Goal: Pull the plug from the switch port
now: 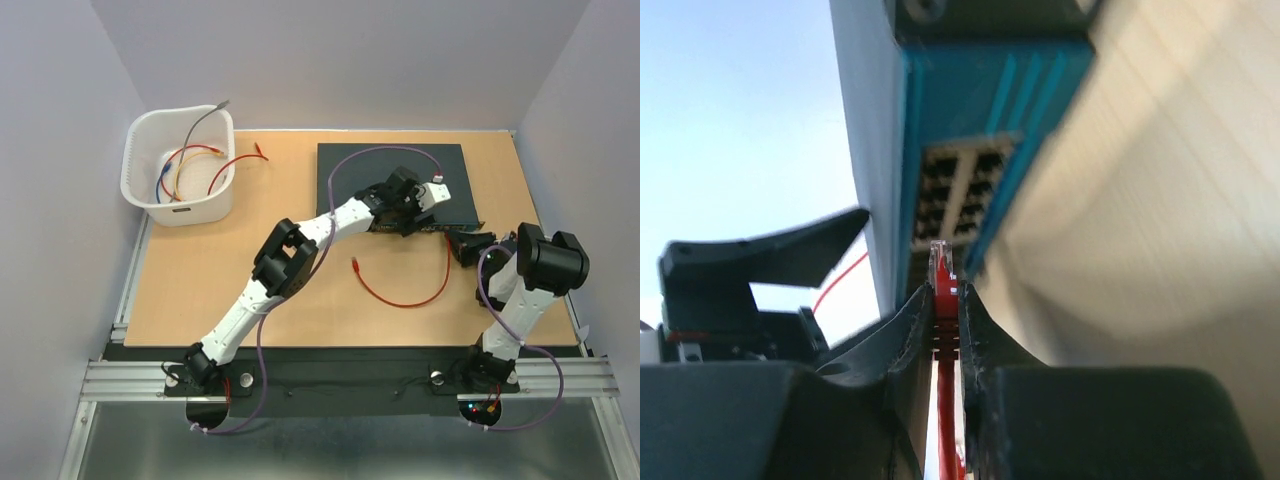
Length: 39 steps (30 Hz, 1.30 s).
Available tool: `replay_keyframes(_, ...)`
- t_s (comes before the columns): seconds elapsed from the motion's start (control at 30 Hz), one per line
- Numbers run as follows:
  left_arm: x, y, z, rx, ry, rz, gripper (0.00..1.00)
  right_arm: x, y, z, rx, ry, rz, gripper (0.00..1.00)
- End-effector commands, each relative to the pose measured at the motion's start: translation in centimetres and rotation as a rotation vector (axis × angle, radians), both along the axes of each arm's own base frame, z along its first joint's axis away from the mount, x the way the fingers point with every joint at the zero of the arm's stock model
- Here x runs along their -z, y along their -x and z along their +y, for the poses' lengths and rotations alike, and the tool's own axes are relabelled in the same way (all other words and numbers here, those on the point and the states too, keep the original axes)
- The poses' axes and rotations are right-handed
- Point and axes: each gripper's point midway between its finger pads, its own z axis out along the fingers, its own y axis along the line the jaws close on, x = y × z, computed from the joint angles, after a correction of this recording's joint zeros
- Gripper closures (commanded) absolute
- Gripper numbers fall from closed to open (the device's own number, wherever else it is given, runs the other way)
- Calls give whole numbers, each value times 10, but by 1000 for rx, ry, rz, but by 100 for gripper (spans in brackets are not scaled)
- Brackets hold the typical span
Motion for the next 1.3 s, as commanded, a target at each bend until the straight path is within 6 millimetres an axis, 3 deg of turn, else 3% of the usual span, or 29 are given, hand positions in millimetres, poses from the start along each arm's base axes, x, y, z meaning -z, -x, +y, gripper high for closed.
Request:
replay_keyframes(0.0,-1,-18,-5,-81,3,-96,3,-35,6,6,-47,69,-163,100)
replay_keyframes(0.07,8,-27,6,-148,-22,-115,8,-28,19,11,-60,47,-127,99)
replay_keyframes(0.23,1,-32,11,-168,3,-83,8,-23,41,13,-41,62,-100,99)
replay_keyframes(0.33,-16,-22,3,-106,22,-50,8,-45,44,11,-20,88,-157,100)
replay_keyframes(0.37,-29,-16,4,-91,17,-10,8,-62,42,8,-5,109,-203,100)
replay_keyframes(0.43,-65,11,3,11,47,92,7,-72,38,2,24,143,-204,99)
replay_keyframes(0.47,-93,29,1,87,92,127,6,-86,38,0,38,170,-210,99)
replay_keyframes(0.53,-120,54,10,158,96,175,5,-108,30,-1,57,282,-238,100)
replay_keyframes(0.57,-151,73,15,230,132,170,3,-124,32,-8,123,333,-223,100)
replay_keyframes(0.6,-161,83,20,256,140,179,2,-136,31,-1,120,390,-239,100)
replay_keyframes(0.63,-172,92,24,282,150,181,1,-167,28,-3,157,418,-299,100)
replay_keyframes(0.67,-188,109,32,322,164,203,1,-176,28,-8,200,423,-292,100)
replay_keyframes(0.73,-204,124,40,366,174,217,1,-215,32,-6,228,402,-375,100)
replay_keyframes(0.77,-219,139,45,408,194,238,1,-238,31,-2,227,387,-430,100)
replay_keyframes(0.83,-230,156,47,445,211,263,1,-259,30,8,207,342,-484,100)
replay_keyframes(0.93,-254,182,47,502,240,244,1,-309,23,29,187,289,-599,99)
replay_keyframes(1.07,-285,195,43,501,312,262,1,-345,15,54,201,258,-666,100)
replay_keyframes(1.1,-295,192,41,490,343,241,1,-364,14,61,213,238,-702,100)
replay_keyframes(1.27,-312,159,38,314,396,166,1,-406,7,91,194,172,-785,100)
